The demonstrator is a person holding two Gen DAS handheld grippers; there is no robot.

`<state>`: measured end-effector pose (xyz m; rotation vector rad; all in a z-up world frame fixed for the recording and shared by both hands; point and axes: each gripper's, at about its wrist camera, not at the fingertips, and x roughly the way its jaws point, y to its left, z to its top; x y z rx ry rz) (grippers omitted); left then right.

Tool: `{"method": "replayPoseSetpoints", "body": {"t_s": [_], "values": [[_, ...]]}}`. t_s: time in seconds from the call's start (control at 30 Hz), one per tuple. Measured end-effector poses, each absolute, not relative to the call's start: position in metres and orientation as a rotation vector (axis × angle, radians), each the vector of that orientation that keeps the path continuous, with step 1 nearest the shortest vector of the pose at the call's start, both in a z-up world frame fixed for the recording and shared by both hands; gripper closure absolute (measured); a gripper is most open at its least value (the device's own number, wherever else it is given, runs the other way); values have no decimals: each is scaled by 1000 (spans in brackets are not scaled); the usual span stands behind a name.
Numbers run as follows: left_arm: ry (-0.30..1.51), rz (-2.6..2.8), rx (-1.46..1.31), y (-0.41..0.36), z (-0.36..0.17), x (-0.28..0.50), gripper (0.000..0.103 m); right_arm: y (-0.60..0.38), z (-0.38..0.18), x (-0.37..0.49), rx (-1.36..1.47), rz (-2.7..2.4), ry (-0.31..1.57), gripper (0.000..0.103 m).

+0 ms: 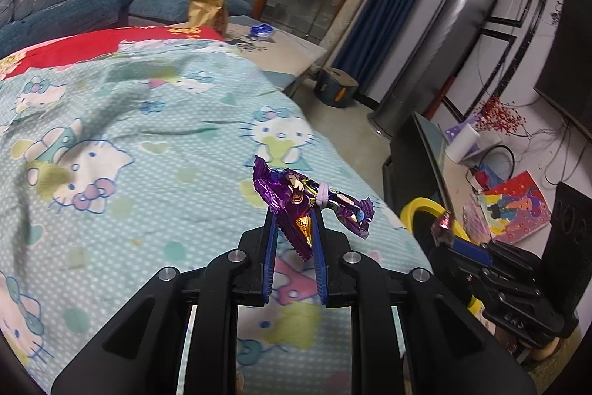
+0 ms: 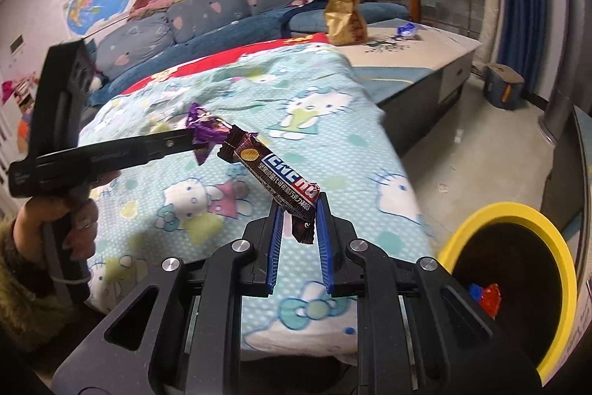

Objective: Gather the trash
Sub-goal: 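Carry the purple wrapper and chocolate bar over the yellow bin with both tools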

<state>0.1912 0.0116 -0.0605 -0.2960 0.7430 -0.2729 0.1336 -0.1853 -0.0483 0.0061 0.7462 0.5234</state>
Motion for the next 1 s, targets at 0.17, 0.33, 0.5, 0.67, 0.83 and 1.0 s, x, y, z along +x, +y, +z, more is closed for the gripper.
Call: {"method": "replayPoseSetpoints", "body": {"t_s": [0.17,0.33,0.5,0.67,0.83,1.0], "values": [[735,-305,-279,-5,-56,186,86,-206,-49,135,33,480,746,90],[730,-342,-253,-25,-53,182,86,-228,-51,135,59,432,744,90],[728,-382,-233,-45,-50,179,86,-247,-54,134,86,386,744,90],[728,-420,-212,-65,-48,176,86,-269,-57,135,124,335,746,90],[724,-452,-192,-84,-47,173,86,-288,-59,134,159,294,746,90],[719,-488,-165,-104,-44,168,86,-304,-61,133,188,255,746,90]]}}
